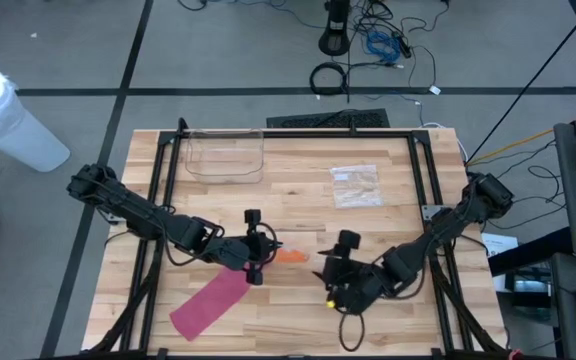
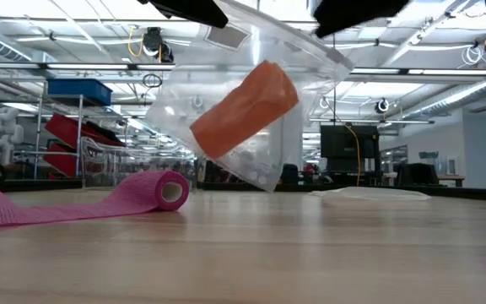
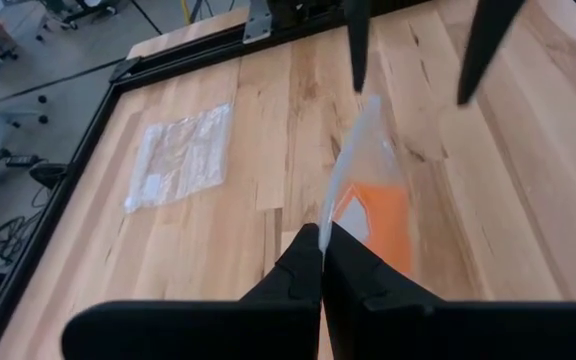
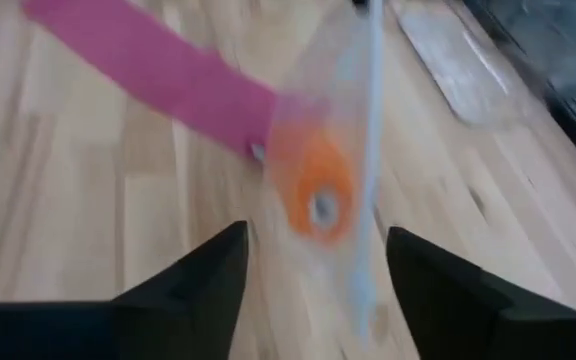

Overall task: Roll bandage
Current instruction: Put the packed rolled orange bandage into the transparent bin

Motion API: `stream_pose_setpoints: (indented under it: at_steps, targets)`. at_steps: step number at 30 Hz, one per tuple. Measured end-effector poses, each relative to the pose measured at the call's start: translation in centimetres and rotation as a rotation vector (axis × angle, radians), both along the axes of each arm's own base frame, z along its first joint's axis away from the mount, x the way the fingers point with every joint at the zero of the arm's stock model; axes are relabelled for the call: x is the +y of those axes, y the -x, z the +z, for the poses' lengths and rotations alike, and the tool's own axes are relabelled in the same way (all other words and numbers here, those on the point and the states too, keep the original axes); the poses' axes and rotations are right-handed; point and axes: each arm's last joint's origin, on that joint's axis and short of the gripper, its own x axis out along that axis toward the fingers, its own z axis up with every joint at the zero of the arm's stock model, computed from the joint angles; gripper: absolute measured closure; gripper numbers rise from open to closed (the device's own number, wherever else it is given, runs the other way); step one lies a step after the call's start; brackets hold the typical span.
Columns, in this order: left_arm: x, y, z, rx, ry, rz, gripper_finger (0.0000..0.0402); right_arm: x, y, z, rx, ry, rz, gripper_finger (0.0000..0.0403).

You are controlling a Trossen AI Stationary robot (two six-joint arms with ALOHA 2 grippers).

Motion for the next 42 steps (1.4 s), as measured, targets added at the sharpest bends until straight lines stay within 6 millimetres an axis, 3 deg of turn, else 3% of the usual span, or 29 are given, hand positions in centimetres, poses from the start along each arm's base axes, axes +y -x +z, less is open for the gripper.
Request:
stream_pose_setpoints:
  at_steps: [5,10,18,24,29,35,42]
  targets:
    - [0.0,0.0,0.0,0.001,0.006,-0.002,0.0401,-1.9,-2.3,0.2,-0.022,0.012,0.039,0.0165]
    - [0.0,0.0,-0.1,0.005,0.004,-0.003,0.0401,-4.1,-3.3,0.2,-0.009,0.042,0.007,0.0186]
    - [0.2,0.0,-0.2,0.013,0.023,0.016,0.0401,-5.3,-4.9,-0.7,0.024,-0.043,0.101,0.0278]
    - [0.2,0.1,-0.3,0.027,0.037,0.032,0.0401,-5.2,-5.0,-0.7,0.024,-0.016,0.114,0.0382]
    - [0.8,0.4,-0.6,0.062,0.101,0.102,0.0397,-5.4,-5.1,-0.7,0.033,0.021,0.136,0.0401]
    - [2.6,3.1,0.1,0.161,0.034,0.229,0.0357,-7.4,-5.8,-0.7,0.056,0.075,0.12,0.0403]
    - [4.4,6.6,-0.2,0.103,0.005,0.39,0.0335,-10.7,-6.7,-0.5,0.066,0.143,0.097,0.0403]
